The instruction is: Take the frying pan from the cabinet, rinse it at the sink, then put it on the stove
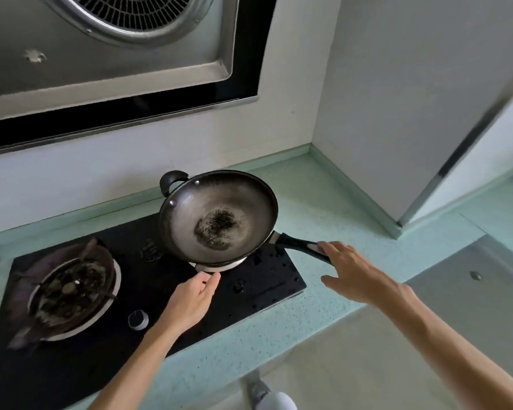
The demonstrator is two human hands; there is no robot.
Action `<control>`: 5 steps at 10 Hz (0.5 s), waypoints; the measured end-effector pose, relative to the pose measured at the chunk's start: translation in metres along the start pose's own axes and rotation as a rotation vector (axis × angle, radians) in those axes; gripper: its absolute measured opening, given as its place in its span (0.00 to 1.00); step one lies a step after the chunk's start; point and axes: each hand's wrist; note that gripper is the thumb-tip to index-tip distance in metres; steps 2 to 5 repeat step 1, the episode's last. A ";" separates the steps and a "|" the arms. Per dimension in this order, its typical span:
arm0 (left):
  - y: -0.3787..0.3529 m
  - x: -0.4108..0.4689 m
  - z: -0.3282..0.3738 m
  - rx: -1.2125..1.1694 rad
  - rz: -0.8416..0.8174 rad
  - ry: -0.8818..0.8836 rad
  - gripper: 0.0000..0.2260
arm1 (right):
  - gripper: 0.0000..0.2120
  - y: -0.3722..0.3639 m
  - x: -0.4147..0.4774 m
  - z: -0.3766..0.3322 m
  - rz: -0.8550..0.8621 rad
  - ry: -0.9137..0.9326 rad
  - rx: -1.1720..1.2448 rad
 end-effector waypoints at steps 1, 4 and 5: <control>0.007 -0.015 0.012 0.146 -0.013 -0.091 0.19 | 0.32 -0.006 -0.038 0.004 0.079 -0.049 -0.031; 0.007 -0.015 0.012 0.146 -0.013 -0.091 0.19 | 0.32 -0.006 -0.038 0.004 0.079 -0.049 -0.031; 0.007 -0.015 0.012 0.146 -0.013 -0.091 0.19 | 0.32 -0.006 -0.038 0.004 0.079 -0.049 -0.031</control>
Point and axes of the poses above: each hand's wrist, its own x-axis towards the middle knuckle, its own y-axis out of the back of the hand, z = x × y, and after that the axes turned 1 degree about -x, right-handed
